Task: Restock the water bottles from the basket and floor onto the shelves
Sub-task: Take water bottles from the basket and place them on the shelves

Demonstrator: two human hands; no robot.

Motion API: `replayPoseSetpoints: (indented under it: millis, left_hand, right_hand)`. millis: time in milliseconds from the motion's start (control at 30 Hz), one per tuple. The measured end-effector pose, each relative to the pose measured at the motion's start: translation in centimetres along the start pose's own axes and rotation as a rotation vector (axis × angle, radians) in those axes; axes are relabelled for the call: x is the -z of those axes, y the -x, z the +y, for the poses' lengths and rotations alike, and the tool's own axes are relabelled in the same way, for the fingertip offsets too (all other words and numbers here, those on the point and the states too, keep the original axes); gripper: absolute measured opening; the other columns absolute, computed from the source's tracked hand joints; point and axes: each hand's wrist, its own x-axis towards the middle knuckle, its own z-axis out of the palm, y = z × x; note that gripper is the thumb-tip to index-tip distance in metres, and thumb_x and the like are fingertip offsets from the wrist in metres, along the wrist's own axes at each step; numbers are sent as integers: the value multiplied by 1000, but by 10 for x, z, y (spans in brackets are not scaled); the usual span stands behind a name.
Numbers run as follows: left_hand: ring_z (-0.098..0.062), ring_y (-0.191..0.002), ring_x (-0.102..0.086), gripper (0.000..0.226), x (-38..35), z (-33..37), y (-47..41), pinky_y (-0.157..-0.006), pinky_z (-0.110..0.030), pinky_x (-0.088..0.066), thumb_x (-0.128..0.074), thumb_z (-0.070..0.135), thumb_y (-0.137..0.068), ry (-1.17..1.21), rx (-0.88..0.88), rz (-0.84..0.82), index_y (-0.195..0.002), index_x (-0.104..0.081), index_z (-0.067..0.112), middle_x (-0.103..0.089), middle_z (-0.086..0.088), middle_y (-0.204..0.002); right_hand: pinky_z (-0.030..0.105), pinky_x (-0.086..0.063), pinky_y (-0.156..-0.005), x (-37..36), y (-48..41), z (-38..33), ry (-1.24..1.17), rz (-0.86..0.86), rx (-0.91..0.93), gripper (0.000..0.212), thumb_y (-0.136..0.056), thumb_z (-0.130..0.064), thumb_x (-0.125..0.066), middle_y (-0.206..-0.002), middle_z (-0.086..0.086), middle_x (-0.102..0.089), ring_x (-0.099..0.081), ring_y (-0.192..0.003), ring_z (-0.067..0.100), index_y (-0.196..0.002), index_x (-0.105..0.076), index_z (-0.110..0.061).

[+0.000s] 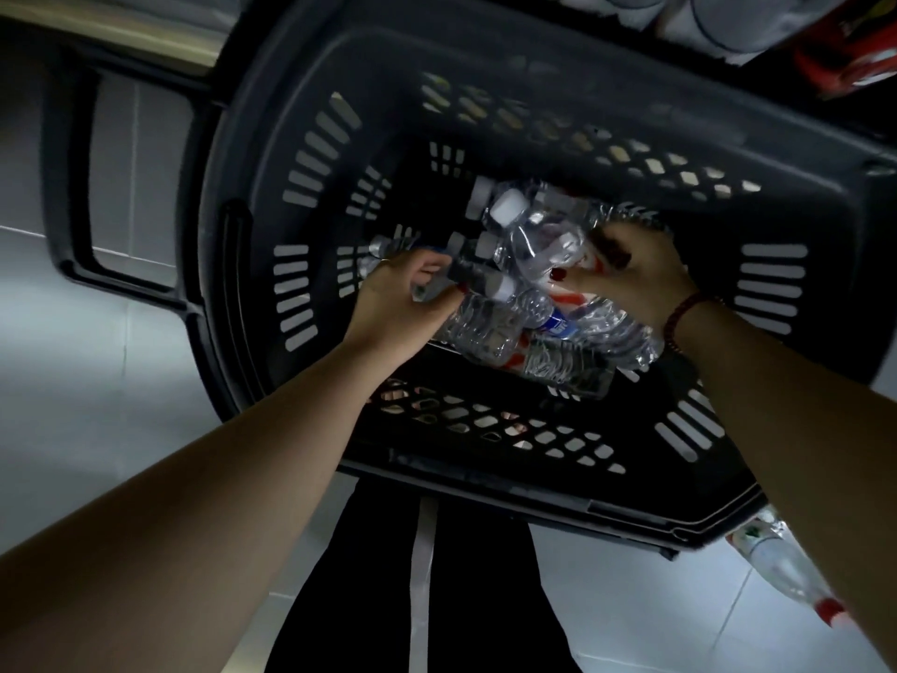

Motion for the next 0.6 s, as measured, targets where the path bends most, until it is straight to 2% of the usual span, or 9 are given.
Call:
replayPoseSetpoints:
  millis: [67,133,200,233,300,400,500,533,600]
  left_hand:
    - [4,-99,-57,38,4,2,1,-86,-12,-46,-70,31,-86,95,54,-27,-120,-63,17,-60,16,-106]
    - [4,-101,-59,37,7,6,5,-81,-6,-44,-66,34,-89,199,98,-77,-121,-61,16,-62,14,-109]
    - [6,-95,-59,23,9,12,12,-84,-9,-45,-56,36,-95,299,146,-133,-112,-62,22,-63,13,-105]
    - [0,-93,-61,19,9,15,16,-89,-18,-48,-49,38,-98,362,168,-159,-103,-62,25,-65,9,-102]
    - [-15,-96,-64,31,7,17,21,-92,-36,-48,-37,46,-100,507,227,-200,-92,-61,27,-69,0,-98]
    - [-21,-103,-65,45,6,13,23,-98,-44,-47,-36,63,-94,653,319,-132,-104,-62,26,-70,-2,-103]
    - [-21,-110,-64,67,11,6,19,-105,-52,-41,-35,76,-84,704,402,-22,-121,-61,26,-71,-1,-112]
    - [-21,-110,-64,73,14,3,16,-107,-52,-38,-32,80,-81,701,429,5,-118,-63,26,-72,-2,-111]
    - [-22,-109,-64,80,19,0,10,-108,-53,-35,-27,86,-77,706,511,47,-112,-66,26,-72,-5,-110]
  right_hand:
    - [23,-48,-67,-7,10,-8,-105,-23,-18,34,-71,-29,-80,-81,-2,-58,-55,-74,10,-88,-60,-8]
    - [22,-50,-61,-20,22,-17,-206,-54,-70,27,-73,-33,-77,-86,-2,-64,-60,-75,9,-86,-61,-16]
    - [29,-55,-68,-40,30,-27,-324,-70,-100,41,-72,-39,-76,-99,8,-70,-67,-85,20,-97,-64,-10]
    - [36,-56,-77,-51,33,-32,-358,-68,-102,53,-70,-45,-77,-103,13,-70,-68,-91,26,-101,-64,-4]
    - [34,-52,-78,-70,37,-46,-345,-63,-79,65,-70,-55,-72,-99,18,-69,-67,-89,29,-100,-63,2]
    - [22,-49,-64,-89,38,-67,-333,-52,-71,42,-79,-46,-70,-84,6,-70,-66,-72,15,-93,-66,-7]
    - [27,-51,-75,-97,31,-83,-307,-89,-36,24,-84,-43,-65,-74,-7,-70,-65,-71,5,-77,-68,-20]
    - [30,-53,-80,-98,27,-87,-315,-112,-34,28,-88,-43,-61,-75,-6,-70,-65,-73,6,-72,-67,-20]
    - [31,-57,-79,-100,18,-92,-358,-145,-79,32,-94,-40,-53,-83,1,-69,-65,-75,8,-78,-65,-15]
